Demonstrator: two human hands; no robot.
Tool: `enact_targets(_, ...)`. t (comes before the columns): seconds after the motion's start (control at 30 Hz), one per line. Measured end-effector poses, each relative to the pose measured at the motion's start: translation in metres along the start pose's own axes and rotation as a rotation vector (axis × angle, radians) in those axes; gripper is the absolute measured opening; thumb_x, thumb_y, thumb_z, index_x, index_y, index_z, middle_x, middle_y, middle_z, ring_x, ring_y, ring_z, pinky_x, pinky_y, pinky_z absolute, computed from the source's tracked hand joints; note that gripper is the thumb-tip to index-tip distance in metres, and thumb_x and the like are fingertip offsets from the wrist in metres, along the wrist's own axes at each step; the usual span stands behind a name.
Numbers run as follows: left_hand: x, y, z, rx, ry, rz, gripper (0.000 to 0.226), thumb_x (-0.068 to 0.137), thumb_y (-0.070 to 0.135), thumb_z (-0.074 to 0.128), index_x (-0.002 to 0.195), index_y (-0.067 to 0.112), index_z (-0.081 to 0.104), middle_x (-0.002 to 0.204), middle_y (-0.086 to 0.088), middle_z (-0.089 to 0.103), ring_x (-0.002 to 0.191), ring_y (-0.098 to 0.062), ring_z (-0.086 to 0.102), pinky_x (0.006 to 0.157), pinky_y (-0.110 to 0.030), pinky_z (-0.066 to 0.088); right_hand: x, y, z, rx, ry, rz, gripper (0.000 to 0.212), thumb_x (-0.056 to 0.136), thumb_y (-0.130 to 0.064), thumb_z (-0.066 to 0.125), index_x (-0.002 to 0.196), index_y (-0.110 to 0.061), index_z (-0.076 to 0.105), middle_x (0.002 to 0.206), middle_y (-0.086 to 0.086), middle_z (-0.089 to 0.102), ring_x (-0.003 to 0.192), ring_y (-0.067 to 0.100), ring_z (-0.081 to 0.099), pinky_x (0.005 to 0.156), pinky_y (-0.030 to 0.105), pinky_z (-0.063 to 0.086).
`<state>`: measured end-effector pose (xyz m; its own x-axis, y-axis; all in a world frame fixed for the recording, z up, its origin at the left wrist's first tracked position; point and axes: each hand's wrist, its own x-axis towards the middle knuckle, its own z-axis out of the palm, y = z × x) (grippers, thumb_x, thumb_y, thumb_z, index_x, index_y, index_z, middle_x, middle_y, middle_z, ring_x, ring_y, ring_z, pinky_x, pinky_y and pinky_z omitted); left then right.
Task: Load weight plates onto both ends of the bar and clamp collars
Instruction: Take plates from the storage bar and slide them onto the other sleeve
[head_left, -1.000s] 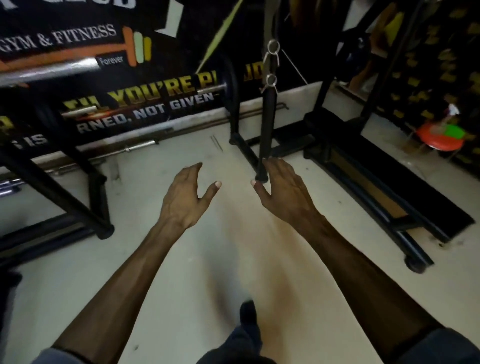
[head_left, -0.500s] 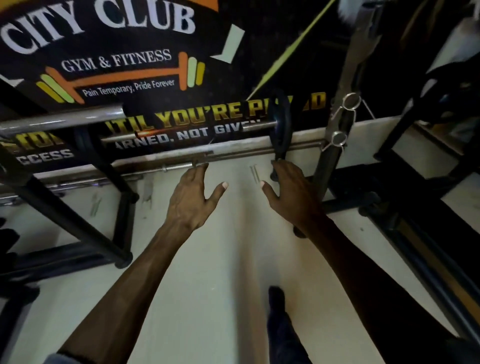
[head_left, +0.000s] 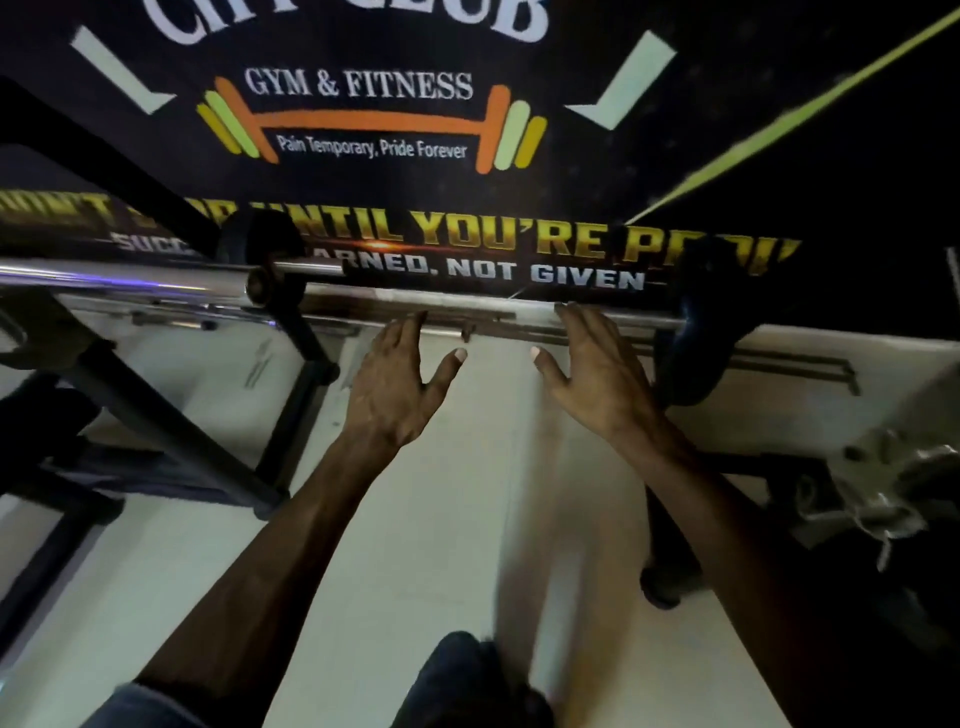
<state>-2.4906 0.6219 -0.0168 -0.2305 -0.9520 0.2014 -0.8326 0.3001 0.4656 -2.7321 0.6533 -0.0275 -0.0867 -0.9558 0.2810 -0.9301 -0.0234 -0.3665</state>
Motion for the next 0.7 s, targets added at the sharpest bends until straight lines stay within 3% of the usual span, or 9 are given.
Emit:
enact_targets(0.37,0.156,-0.08,0.044,-0.082,0.077,-0.288,0.074,0.102,0.064,0.045,0.16,0.02,0.032,0.16,-0.007,0.045,0.144,-0.029,0.047,0.114,-0.053,0.045,0.213,0.002,0.108,0.089,-0.138,-0.201,0.061,0.1,-0.047,0.055,0.151,-0.016,0.042,0.152,0.005,0.047,0.14,0.026,0.046,0.108,0.046,0.049)
enact_targets(0.53,0.219,-0.109,0.049,-0.108,0.129,-0.402,0.068,0.103,0.059,0.048,0.156,0.018,0.039,0.144,-0.011,0.059,0.132,-0.03,0.054,0.108,-0.051,0.048,0.299,-0.008,0.15,0.18,-0.125,-0.339,0.051,0.1,-0.047,0.054,0.141,-0.017,0.05,0.141,0.003,0.057,0.129,0.022,0.056,0.099,0.042,0.056)
enact_targets(0.7,0.268,-0.135,0.056,-0.095,0.165,-0.51,0.07,0.103,0.06,0.048,0.154,0.013,0.04,0.153,-0.01,0.052,0.139,-0.029,0.049,0.113,-0.048,0.044,0.373,-0.021,0.186,0.285,-0.128,-0.448,0.044,0.101,-0.047,0.052,0.134,-0.018,0.056,0.131,0.001,0.06,0.121,0.019,0.059,0.093,0.038,0.057)
